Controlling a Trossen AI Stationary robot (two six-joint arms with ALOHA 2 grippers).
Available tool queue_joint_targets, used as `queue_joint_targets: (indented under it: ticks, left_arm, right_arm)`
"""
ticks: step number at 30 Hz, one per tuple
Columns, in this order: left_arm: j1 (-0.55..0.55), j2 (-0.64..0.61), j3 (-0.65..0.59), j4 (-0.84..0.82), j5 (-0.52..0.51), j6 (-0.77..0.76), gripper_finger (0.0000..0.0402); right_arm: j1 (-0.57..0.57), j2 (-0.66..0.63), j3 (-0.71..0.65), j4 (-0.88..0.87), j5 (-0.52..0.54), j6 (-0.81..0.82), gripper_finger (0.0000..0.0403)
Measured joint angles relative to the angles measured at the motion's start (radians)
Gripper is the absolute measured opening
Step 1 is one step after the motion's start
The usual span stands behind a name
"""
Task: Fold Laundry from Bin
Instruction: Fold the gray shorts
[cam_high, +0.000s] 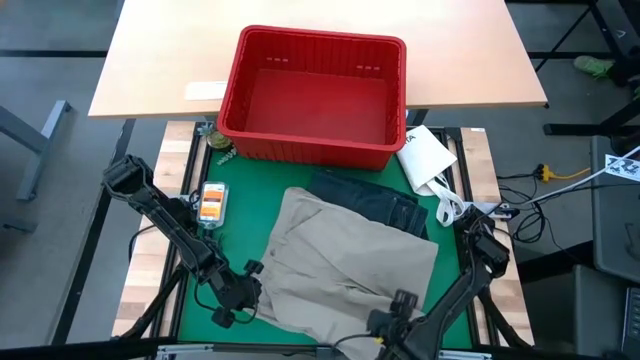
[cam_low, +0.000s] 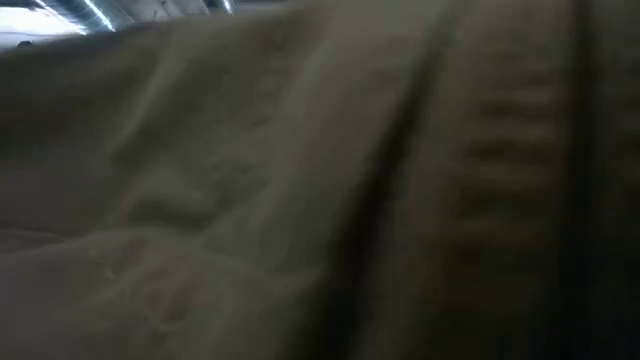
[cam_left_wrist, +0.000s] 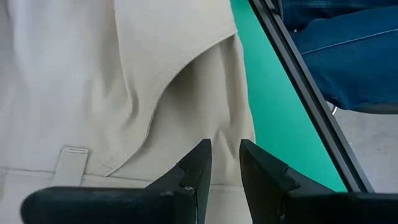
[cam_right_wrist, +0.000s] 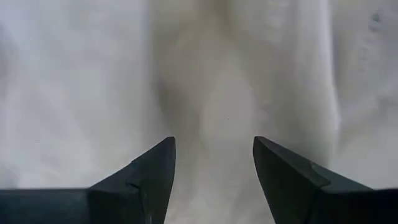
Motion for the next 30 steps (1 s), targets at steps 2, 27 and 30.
queue_joint_targets:
  ticks: [2, 27, 30]
  left_arm:
    - [0.000, 0.000, 0.000, -0.001, -0.009, 0.005, 0.0080]
    - [0.000, -0.001, 0.000, 0.004, -0.025, -0.002, 0.0080]
    - [-0.001, -0.001, 0.001, 0.004, -0.025, -0.003, 0.0080]
  right_arm:
    - [-0.001, 0.000, 0.000, -0.031, 0.004, 0.000, 0.0216]
    - [0.068, 0.014, 0.229, 0.300, 0.163, -0.048, 0.0216]
    - [0.065, 0.031, 0.229, 0.337, 0.154, -0.091, 0.0216]
